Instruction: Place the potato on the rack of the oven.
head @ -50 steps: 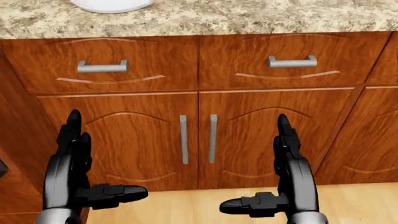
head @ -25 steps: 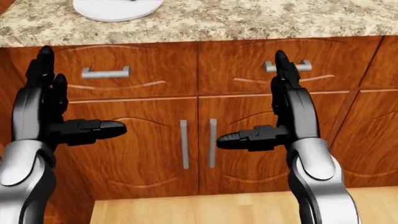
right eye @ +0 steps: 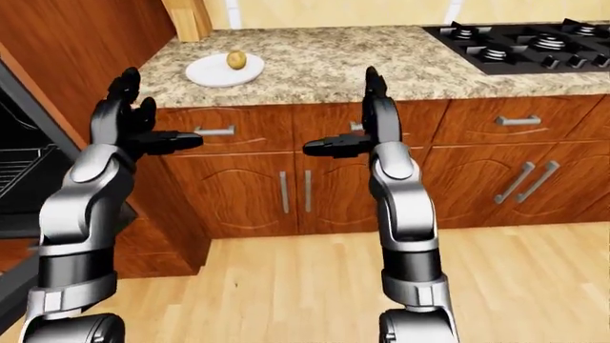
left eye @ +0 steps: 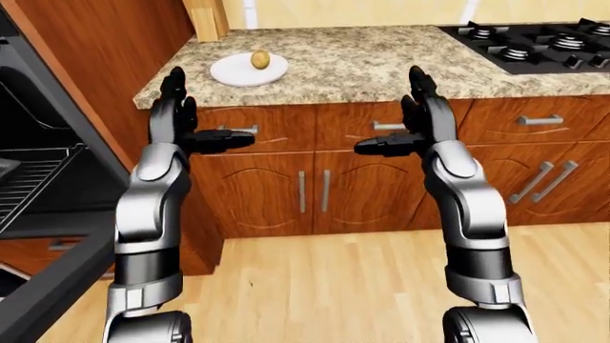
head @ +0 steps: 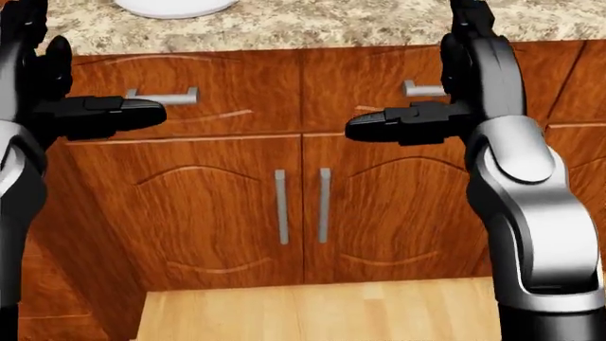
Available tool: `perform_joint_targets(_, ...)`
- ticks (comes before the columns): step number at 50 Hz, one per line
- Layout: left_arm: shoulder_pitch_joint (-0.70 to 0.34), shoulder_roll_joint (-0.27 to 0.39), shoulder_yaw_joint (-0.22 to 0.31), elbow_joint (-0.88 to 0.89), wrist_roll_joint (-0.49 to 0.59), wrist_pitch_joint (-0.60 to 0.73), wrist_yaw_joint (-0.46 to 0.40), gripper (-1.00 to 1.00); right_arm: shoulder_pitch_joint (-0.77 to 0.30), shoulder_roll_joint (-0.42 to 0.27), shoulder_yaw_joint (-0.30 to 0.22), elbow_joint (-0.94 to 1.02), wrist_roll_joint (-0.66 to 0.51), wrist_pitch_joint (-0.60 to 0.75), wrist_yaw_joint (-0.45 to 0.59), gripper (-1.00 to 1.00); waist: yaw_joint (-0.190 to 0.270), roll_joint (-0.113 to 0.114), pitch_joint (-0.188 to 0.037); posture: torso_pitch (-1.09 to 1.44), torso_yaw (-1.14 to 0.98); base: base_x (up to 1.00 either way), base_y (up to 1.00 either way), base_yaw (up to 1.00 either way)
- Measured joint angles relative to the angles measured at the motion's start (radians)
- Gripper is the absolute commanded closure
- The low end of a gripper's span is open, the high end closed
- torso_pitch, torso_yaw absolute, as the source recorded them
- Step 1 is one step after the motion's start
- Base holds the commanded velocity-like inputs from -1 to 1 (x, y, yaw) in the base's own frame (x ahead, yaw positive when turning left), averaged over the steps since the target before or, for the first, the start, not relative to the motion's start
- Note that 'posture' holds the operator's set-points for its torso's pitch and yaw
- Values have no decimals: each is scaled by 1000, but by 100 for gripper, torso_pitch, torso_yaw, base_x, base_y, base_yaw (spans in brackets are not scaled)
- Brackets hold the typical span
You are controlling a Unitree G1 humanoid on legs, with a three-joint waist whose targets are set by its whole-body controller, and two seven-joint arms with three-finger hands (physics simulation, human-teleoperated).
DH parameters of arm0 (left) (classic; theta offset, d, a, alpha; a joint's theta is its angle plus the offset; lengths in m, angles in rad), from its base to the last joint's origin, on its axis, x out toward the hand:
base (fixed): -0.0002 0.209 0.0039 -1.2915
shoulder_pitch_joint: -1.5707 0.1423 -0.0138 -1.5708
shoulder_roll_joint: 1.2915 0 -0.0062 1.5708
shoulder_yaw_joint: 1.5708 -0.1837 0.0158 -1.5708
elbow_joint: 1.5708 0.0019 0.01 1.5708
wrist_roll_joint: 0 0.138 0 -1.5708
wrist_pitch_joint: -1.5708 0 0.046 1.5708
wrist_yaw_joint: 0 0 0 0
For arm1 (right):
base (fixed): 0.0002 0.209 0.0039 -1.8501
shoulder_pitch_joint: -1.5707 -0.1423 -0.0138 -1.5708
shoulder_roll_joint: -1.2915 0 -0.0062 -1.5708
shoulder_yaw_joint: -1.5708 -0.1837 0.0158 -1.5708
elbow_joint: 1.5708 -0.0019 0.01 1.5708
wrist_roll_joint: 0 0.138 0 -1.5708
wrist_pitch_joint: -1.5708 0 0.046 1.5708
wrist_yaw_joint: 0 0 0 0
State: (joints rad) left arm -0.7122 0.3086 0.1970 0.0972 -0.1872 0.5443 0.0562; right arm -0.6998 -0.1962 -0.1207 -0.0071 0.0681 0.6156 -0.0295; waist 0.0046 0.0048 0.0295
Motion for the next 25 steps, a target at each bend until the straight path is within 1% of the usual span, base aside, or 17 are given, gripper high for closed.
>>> perform_joint_targets(4, -29, 16, 2, 8, -6, 18, 4, -100, -17, -12, -12, -37, 12, 33, -1, -100, 1, -1, -1, 0, 0, 0, 0, 0)
perform_joint_targets(9, -20, 23, 4, -28, -13, 60, 1, -100, -46, -32, -22, -82, 36, 88, -8, -100, -1, 0, -2, 0, 0, 10, 0, 0)
perform_joint_targets(12, -29, 27, 14, -55, -16, 77, 9, -100, -50, -35, -18, -104, 45, 86, -8, -100, -3, -7, 4, 0, 0, 23, 8, 0)
perform_joint_targets(13, -32, 27, 15, -66, -18, 79, 12, -100, -50, -36, -19, -108, 47, 85, -8, -100, -6, -3, 7, 0, 0, 23, 11, 0)
perform_joint_targets(18, -37, 19, -5, -82, -26, 72, 8, -100, -38, -45, -34, -109, 46, 101, -16, -100, -17, 28, 8, 0, 0, 25, 14, 0)
perform_joint_targets(21, -38, 24, -2, -86, -31, 89, 6, -100, -48, -46, -34, -111, 45, 106, -20, -100, -18, 67, 10, 0, 0, 26, 16, 0)
perform_joint_targets(22, -35, 28, 5, -85, -31, 91, 7, -100, -45, -40, -28, -113, 46, 103, -21, -100, -13, 58, 17, 0, 0, 25, 16, 0)
perform_joint_targets(23, -30, 30, 12, -82, -30, 93, 9, -100, -40, -36, -20, -113, 48, 104, -20, -100, -12, 54, 19, 0, 0, 24, 16, 0)
perform_joint_targets(25, -23, 33, 21, -74, -27, 101, 15, -100, -36, -32, -6, -103, 52, 106, -15, -100, -9, 56, 16, 0, 0, 25, 16, 0)
